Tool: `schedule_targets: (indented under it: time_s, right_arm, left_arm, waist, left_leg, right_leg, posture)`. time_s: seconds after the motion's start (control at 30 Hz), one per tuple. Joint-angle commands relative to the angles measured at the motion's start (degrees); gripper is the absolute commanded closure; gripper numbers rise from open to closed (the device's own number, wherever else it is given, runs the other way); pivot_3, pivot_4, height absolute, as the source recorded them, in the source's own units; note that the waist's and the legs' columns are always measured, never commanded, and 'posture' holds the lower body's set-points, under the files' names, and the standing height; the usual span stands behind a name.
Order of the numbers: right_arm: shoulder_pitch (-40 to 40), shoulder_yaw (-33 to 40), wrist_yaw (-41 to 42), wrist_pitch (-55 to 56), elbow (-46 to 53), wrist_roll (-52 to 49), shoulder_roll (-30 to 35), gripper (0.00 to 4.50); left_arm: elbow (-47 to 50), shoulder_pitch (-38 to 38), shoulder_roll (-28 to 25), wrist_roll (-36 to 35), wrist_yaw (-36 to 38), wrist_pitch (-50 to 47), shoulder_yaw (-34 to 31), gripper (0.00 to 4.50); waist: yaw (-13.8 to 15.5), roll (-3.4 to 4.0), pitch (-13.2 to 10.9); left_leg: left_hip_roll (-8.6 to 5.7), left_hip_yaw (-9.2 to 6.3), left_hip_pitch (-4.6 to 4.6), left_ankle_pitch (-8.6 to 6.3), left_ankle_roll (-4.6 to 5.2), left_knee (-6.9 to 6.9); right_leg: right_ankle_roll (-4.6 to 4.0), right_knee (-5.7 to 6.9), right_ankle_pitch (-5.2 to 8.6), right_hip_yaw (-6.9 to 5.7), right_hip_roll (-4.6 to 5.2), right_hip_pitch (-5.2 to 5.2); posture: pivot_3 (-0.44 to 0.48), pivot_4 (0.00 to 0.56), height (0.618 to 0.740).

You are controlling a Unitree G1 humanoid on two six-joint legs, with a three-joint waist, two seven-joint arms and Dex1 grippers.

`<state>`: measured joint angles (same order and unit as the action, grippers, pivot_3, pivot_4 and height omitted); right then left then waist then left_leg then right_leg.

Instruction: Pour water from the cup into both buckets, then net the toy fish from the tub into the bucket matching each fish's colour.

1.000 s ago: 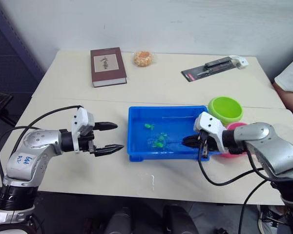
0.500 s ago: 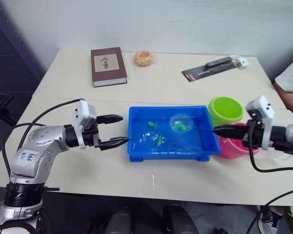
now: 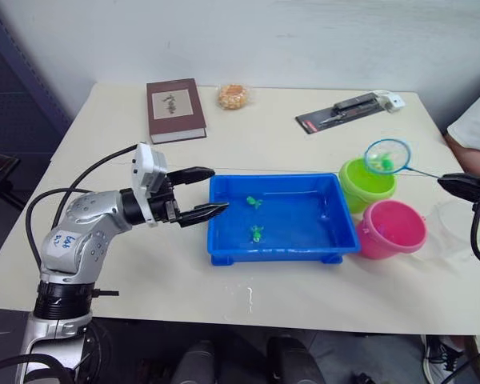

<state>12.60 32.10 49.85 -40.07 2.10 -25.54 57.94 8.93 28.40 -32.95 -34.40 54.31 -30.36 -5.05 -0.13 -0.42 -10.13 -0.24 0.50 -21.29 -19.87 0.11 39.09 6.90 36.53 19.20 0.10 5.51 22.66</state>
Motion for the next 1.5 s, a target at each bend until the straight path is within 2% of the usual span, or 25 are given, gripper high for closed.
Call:
schedule_targets:
  time_s: [0.03,0.23,0.33,0.43,0.57,0.7,0.77,0.87,0.97,1.1,1.17,1.27,1.4,1.5]
  right_arm:
    - [0.7,-3.1,-5.5,10.0,-1.0,6.4,-1.6,4.50]
    - [-2.0,-10.6,-11.5,41.5,-7.4,22.9,-0.7,4.50]
    - [-2.2,-11.6,-13.9,51.4,-9.3,26.3,-1.1,4.50]
    - [-5.7,-14.4,-16.5,63.9,-11.6,35.1,2.6,4.50]
    - [-7.6,-14.6,-27.2,73.3,-13.7,47.2,6.2,4.50]
    - [-7.9,-14.0,-31.1,75.4,-15.3,48.9,6.3,4.50]
    - [-7.3,-13.2,-31.0,74.6,-15.7,46.7,6.0,4.50]
    - [-5.2,-11.8,-24.9,68.0,-13.0,32.4,2.3,4.50]
    - [-4.6,-12.2,-11.5,49.7,-0.8,7.5,-0.1,4.50]
    - [-5.4,-14.3,-4.1,30.1,11.5,-5.1,3.0,4.50]
    - [-4.0,-18.6,-3.2,23.5,15.8,-5.0,4.2,4.50]
    - [-1.5,-24.2,-3.3,19.9,18.6,-1.6,3.6,4.50]
    - [1.0,-32.9,-6.7,21.2,20.7,7.4,-1.2,4.50]
    - [2.8,-36.8,-7.4,22.8,19.8,13.4,-3.4,4.50]
  left_arm:
    - [1.1,0.5,0.2,0.3,-0.4,1.0,0.1,0.01]
    - [1.6,-0.1,0.3,0.6,-0.9,1.1,0.6,0.01]
    - [1.5,-0.1,0.5,0.7,-1.2,1.2,0.7,0.01]
    - [1.6,-0.4,0.8,0.7,-1.5,1.3,0.9,0.01]
    - [1.7,-0.7,0.8,1.0,-1.4,1.9,1.1,0.01]
    - [1.4,-0.6,1.0,1.2,-1.4,2.5,1.3,0.01]
    - [1.2,-0.9,0.7,1.5,-0.9,2.9,1.5,0.01]
    - [0.8,-1.5,0.0,1.9,-0.2,3.3,1.6,0.01]
    - [-0.1,-2.8,-1.7,2.5,1.4,4.4,0.7,0.01]
    - [-1.3,-4.9,-3.9,3.5,3.5,6.7,-0.2,0.01]
    - [-1.8,-6.2,-5.1,4.0,4.3,7.8,-0.8,0.01]
    - [-1.9,-7.4,-6.1,4.4,4.4,8.9,-1.3,0.01]
    - [-0.7,-10.2,-8.5,5.7,5.6,9.5,-1.0,0.01]
    - [-0.1,-10.9,-8.8,5.2,5.5,9.2,-1.5,0.01]
  waist:
    - [-0.1,0.00,0.0]
    - [-0.1,0.02,0.0]
    - [0.0,0.02,0.0]
    - [0.1,0.02,0.0]
    - [0.0,0.02,0.0]
    - [-0.3,0.02,0.0]
    - [-0.3,0.02,0.0]
    - [-0.3,0.01,0.0]
    - [-0.6,0.02,0.0]
    - [-0.4,0.06,0.0]
    - [-0.3,0.06,0.0]
    - [-0.1,0.05,0.0]
    - [0.0,0.05,0.0]
    - [0.1,0.05,0.0]
  left_leg:
    - [0.00,0.00,0.00,0.00,0.00,-0.01]
    - [-0.01,0.09,0.00,0.01,-0.02,-0.01]
    - [-0.01,0.12,0.00,0.01,-0.01,0.00]
    - [-0.01,0.09,0.01,0.01,-0.02,0.01]
    - [-0.02,0.11,0.00,0.01,-0.01,0.02]
    - [0.03,0.13,0.06,0.04,-0.06,0.03]
    - [0.03,0.13,0.07,0.05,-0.07,0.02]
    - [0.03,0.14,0.07,0.05,-0.07,0.03]
    - [0.09,0.11,0.11,0.05,-0.07,0.03]
    - [0.13,-0.08,0.09,0.05,-0.07,0.05]
    - [0.12,-0.11,0.08,0.04,-0.05,0.05]
    - [0.11,-0.20,0.07,0.03,-0.05,0.05]
    - [0.04,-0.23,-0.01,0.01,-0.02,-0.01]
    - [0.02,-0.22,-0.07,0.01,-0.02,-0.02]
  right_leg:
    - [0.00,0.02,0.00,0.00,0.00,0.01]
    - [0.01,0.02,0.00,-0.10,-0.07,0.05]
    - [0.03,0.02,-0.02,-0.18,-0.08,0.05]
    - [0.03,0.02,-0.02,-0.26,-0.07,0.04]
    - [0.03,-0.01,-0.02,-0.25,-0.05,0.03]
    - [0.03,-0.05,-0.01,-0.21,-0.06,0.03]
    - [0.03,-0.05,-0.01,-0.22,-0.07,0.03]
    - [0.03,-0.05,-0.01,-0.21,-0.08,0.02]
    - [0.03,-0.02,-0.02,-0.24,-0.08,-0.04]
    - [0.03,0.03,-0.02,-0.31,-0.02,-0.14]
    - [0.03,-0.01,-0.02,-0.26,0.05,-0.15]
    - [0.02,-0.17,-0.01,-0.06,0.08,-0.17]
    - [0.02,-0.43,-0.01,-0.03,0.13,-0.12]
    - [0.02,-0.44,-0.01,-0.06,0.13,-0.06]
  posture:
    - [0.000,0.150,0.738]
    - [0.000,0.150,0.738]
    - [0.000,0.150,0.738]
    - [0.000,0.150,0.738]
    - [0.000,0.150,0.738]
    - [0.000,0.150,0.738]
    - [0.000,0.150,0.738]
    - [0.000,0.150,0.738]
    - [0.000,0.150,0.738]
    - [0.000,0.150,0.738]
    - [0.000,0.150,0.738]
    - [0.000,0.150,0.738]
    - [0.000,0.150,0.738]
    - [0.000,0.150,0.738]
